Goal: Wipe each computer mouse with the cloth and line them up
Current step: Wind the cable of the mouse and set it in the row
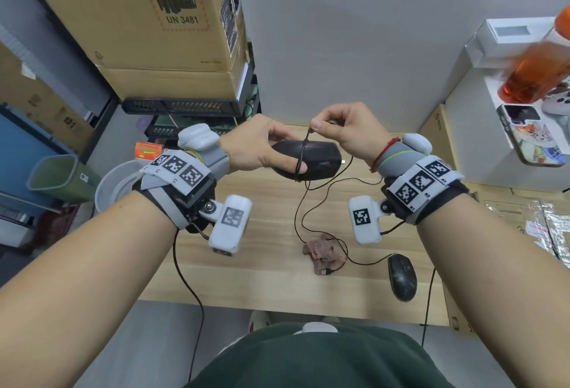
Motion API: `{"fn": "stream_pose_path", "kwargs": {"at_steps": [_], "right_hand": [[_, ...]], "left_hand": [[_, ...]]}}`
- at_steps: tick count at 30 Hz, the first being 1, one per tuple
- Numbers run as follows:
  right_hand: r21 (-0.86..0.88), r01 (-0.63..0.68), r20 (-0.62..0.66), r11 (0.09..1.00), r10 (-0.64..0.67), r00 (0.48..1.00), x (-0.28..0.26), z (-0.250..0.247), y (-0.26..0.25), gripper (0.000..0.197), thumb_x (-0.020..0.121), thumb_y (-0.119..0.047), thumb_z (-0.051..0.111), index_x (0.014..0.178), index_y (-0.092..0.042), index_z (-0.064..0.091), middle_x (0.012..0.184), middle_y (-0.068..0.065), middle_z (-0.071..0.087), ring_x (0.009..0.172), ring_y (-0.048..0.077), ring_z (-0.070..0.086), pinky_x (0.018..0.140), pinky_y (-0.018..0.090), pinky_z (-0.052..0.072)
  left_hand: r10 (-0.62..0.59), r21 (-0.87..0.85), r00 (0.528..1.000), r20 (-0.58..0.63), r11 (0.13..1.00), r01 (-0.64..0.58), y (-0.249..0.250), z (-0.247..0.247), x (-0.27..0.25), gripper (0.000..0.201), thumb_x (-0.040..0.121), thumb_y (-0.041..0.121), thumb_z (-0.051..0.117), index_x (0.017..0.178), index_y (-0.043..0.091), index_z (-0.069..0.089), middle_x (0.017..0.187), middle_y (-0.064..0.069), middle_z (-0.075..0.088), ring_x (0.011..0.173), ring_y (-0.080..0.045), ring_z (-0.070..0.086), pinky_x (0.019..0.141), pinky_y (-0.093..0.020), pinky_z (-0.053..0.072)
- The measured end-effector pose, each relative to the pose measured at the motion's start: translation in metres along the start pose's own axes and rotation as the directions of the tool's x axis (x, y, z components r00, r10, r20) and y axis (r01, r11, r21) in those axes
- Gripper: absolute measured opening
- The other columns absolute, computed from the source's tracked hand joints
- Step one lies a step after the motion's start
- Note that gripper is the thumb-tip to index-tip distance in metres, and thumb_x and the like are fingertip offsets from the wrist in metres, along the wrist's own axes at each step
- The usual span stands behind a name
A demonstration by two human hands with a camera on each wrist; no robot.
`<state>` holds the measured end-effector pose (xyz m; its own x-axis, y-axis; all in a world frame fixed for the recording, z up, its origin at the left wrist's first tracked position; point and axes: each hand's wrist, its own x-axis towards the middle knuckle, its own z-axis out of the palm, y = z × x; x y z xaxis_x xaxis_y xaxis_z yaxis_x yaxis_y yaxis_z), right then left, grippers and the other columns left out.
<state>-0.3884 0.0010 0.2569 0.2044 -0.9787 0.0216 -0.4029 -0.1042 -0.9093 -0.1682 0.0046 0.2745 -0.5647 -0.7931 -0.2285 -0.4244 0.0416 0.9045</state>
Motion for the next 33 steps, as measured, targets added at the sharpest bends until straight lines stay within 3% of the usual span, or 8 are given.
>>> {"fn": "stream_pose_path", "kwargs": {"at_steps": [4, 9, 13, 17, 20, 25, 30, 33], "right_hand": [[0.086, -0.109, 0.001, 0.990, 0.109, 0.994, -0.004, 0.009, 0.016, 0.014, 0.086, -0.012, 0.064, 0.083, -0.021, 0.074, 0.071, 0.032, 0.064, 0.056, 0.035, 0.058, 0.054, 0.052, 0.046], [0.086, -0.109, 0.060, 0.990, 0.104, 0.993, -0.012, 0.029, 0.015, 0.036, 0.105, -0.028, 0.048, 0.080, -0.023, 0.073, 0.046, -0.010, 0.042, 0.041, 0.008, 0.037, 0.047, 0.023, 0.034], [-0.126, -0.048, 0.182, 0.991, 0.070, 0.981, -0.016, 0.038, 0.003, 0.037, 0.106, -0.031, 0.044, 0.085, -0.023, 0.073, 0.058, -0.010, 0.051, 0.051, 0.004, 0.042, 0.060, 0.025, 0.036], [-0.231, -0.008, 0.255, 0.973, 0.068, 0.965, -0.019, 0.031, -0.013, 0.032, 0.103, -0.032, 0.051, 0.078, -0.024, 0.071, 0.062, -0.009, 0.055, 0.051, 0.000, 0.045, 0.060, 0.023, 0.036], [-0.153, -0.014, 0.237, 0.988, 0.051, 0.970, -0.017, 0.021, -0.019, 0.033, 0.100, -0.032, 0.057, 0.071, -0.021, 0.067, 0.062, 0.000, 0.064, 0.048, 0.007, 0.050, 0.054, 0.024, 0.041], [-0.161, 0.035, 0.124, 0.986, -0.015, 0.992, -0.005, 0.003, -0.018, 0.030, 0.092, -0.045, 0.062, 0.067, -0.031, 0.069, 0.052, -0.002, 0.058, 0.046, 0.023, 0.053, 0.051, 0.047, 0.049], [-0.024, 0.044, 0.051, 0.999, -0.043, 0.998, 0.002, 0.000, -0.009, 0.024, 0.088, -0.034, 0.073, 0.067, -0.024, 0.067, 0.058, -0.010, 0.060, 0.058, 0.009, 0.051, 0.063, 0.029, 0.044], [0.086, 0.052, 0.003, 0.995, -0.053, 0.999, 0.003, 0.002, -0.002, 0.026, 0.081, -0.026, 0.080, 0.071, -0.021, 0.056, 0.051, -0.014, 0.040, 0.054, 0.011, 0.035, 0.057, 0.027, 0.033]], "left_hand": [[0.022, -0.156, 0.987, -0.157, 0.987, -0.047, 0.010, -0.002, 0.003, 0.049, 0.054, 0.033, 0.094, 0.098, 0.019, 0.077, 0.096, -0.013, 0.077, 0.084, -0.025, 0.071, 0.082, -0.048, 0.056], [-0.004, -0.312, 0.938, -0.348, 0.943, -0.112, 0.008, -0.003, 0.013, 0.041, 0.065, 0.020, 0.093, 0.101, 0.012, 0.074, 0.094, -0.006, 0.078, 0.087, -0.019, 0.073, 0.081, -0.034, 0.059], [-0.073, -0.282, 0.876, -0.477, 0.957, -0.073, -0.002, -0.005, 0.020, 0.044, 0.067, 0.022, 0.093, 0.104, 0.008, 0.074, 0.095, -0.008, 0.078, 0.087, -0.020, 0.075, 0.082, -0.037, 0.060], [-0.091, -0.056, 0.842, -0.533, 0.996, 0.071, -0.012, -0.011, 0.021, 0.048, 0.053, 0.043, 0.097, 0.092, 0.023, 0.077, 0.085, 0.004, 0.078, 0.081, -0.012, 0.073, 0.076, -0.032, 0.060], [-0.100, 0.111, 0.867, -0.489, 0.978, 0.175, -0.011, -0.012, 0.017, 0.041, 0.054, 0.042, 0.097, 0.087, 0.028, 0.076, 0.079, 0.009, 0.074, 0.072, -0.009, 0.068, 0.061, -0.023, 0.050], [-0.146, 0.142, 0.962, -0.232, 0.973, 0.182, -0.002, -0.006, 0.012, 0.052, 0.045, 0.049, 0.095, 0.087, 0.026, 0.076, 0.084, 0.001, 0.078, 0.081, -0.025, 0.076, 0.077, -0.052, 0.062], [-0.106, 0.095, 0.991, -0.083, 0.989, 0.114, 0.007, -0.005, 0.012, 0.061, 0.042, 0.052, 0.094, 0.095, 0.027, 0.078, 0.095, -0.010, 0.078, 0.097, -0.045, 0.070, 0.087, -0.067, 0.053], [-0.097, 0.040, 0.995, 0.002, 0.995, 0.096, 0.008, -0.003, 0.008, 0.056, 0.045, 0.045, 0.095, 0.095, 0.025, 0.079, 0.101, -0.016, 0.076, 0.093, -0.036, 0.071, 0.093, -0.069, 0.049]]}}
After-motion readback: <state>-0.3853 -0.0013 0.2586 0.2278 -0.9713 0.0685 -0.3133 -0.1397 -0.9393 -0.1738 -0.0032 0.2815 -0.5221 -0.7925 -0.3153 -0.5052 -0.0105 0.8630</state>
